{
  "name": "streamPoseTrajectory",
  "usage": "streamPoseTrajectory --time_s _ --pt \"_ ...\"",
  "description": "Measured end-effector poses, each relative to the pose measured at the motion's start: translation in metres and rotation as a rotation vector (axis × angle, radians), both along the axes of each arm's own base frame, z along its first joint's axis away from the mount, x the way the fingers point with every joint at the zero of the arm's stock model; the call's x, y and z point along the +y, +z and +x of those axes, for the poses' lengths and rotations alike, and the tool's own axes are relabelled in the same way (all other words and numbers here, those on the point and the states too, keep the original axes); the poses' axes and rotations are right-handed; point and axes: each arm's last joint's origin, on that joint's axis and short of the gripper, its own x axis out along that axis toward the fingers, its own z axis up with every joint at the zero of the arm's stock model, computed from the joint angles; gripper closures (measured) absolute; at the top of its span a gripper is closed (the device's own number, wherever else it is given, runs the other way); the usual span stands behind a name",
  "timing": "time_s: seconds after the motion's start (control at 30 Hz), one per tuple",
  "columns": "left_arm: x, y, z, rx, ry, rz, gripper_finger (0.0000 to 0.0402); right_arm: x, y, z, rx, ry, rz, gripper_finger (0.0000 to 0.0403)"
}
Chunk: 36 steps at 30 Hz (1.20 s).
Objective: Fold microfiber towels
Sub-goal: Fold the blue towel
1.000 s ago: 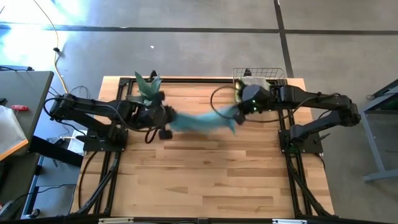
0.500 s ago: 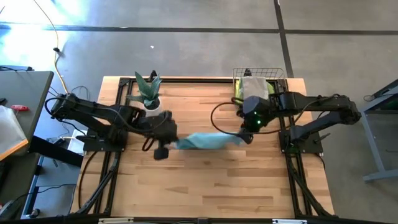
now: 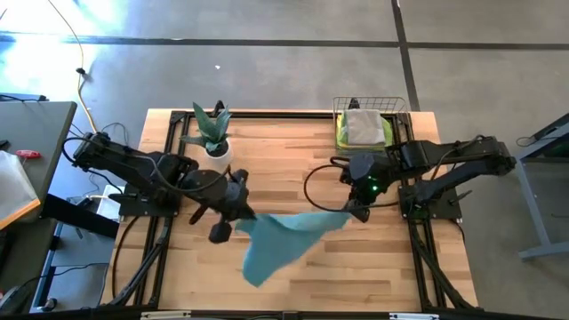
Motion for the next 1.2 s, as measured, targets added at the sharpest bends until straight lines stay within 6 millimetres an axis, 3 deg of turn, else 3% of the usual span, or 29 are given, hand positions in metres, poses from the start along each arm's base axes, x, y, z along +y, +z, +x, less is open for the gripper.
streamPoseTrajectory --time_s 0.07,0.2,0.4,0.57,0.73,1.0,1.1,1.2 --pt "0.003 -0.010 0.002 0.058 0.059 0.057 0.0401 -0.001 -0.002 0.002 -0.008 -0.016 -0.068 0.0403" --pt "0.009 -0.050 0.015 0.215 0.167 0.157 0.0401 -0.005 -0.011 0.010 0.016 -0.018 -0.175 0.0403" --pt "0.023 -0.100 0.035 0.401 0.273 0.282 0.0401 -0.011 -0.037 0.034 0.096 0.003 -0.366 0.0402" --pt "0.033 -0.124 0.042 0.536 0.287 0.348 0.0401 -0.020 -0.052 0.047 0.157 -0.023 -0.461 0.0402" --pt "0.036 -0.129 0.042 0.572 0.295 0.399 0.0401 -0.027 -0.054 0.048 0.163 0.009 -0.494 0.0379" --pt "0.041 -0.129 0.041 0.587 0.310 0.401 0.0401 -0.033 -0.049 0.044 0.196 0.073 -0.684 0.0252" --pt "0.044 -0.129 0.041 0.590 0.328 0.396 0.0401 -0.033 -0.039 0.041 0.198 0.133 -0.767 0.0237" --pt "0.048 -0.129 0.042 0.593 0.342 0.392 0.0401 -0.025 -0.046 0.040 0.135 0.189 -0.800 0.0238"
